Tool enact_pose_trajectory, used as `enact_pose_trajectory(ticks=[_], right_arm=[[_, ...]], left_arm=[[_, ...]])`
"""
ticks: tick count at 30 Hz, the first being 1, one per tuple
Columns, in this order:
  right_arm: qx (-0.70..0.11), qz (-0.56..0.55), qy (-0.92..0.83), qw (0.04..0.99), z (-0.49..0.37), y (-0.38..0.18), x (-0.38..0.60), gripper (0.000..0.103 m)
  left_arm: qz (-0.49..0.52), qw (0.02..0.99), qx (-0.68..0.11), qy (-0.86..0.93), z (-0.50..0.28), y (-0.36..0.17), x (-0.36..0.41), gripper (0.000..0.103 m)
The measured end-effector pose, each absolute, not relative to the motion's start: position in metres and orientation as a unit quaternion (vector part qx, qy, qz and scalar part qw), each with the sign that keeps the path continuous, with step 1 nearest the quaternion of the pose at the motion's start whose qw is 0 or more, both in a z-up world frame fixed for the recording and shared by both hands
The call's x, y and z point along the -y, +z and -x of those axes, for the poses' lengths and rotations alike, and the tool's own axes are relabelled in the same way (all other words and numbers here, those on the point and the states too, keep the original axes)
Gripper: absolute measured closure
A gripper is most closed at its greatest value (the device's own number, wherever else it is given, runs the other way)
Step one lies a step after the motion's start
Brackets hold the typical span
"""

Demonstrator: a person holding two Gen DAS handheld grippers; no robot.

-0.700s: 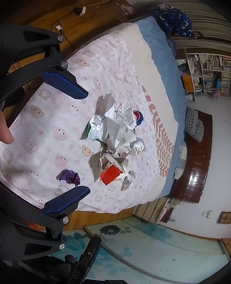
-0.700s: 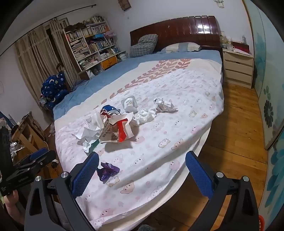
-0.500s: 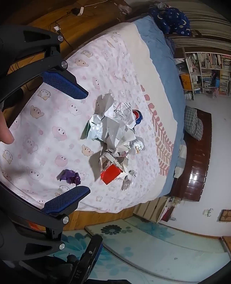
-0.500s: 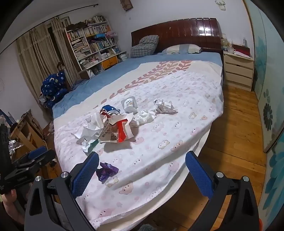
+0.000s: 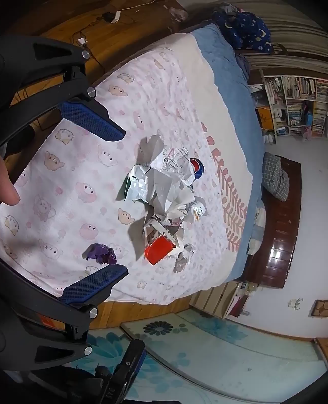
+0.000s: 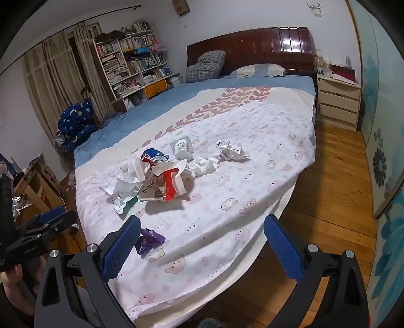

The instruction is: Collect trash

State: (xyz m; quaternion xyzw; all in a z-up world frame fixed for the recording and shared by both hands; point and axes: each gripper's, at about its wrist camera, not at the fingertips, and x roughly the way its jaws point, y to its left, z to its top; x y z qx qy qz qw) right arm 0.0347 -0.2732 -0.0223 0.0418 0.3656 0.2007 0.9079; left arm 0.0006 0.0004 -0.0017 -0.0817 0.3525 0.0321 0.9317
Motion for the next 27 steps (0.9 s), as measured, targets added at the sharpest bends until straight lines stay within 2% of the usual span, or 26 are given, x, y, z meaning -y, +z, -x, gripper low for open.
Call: enact_pose_trajectory(ticks=[27], right_arm=[[-0.368,-0.03,0.221,0.903,-0.032,-0.025,0.254,0.007]], left_arm=[[0.081,0.928,-0.361,0.036,0.0,-0.008,-0.006,0.006]])
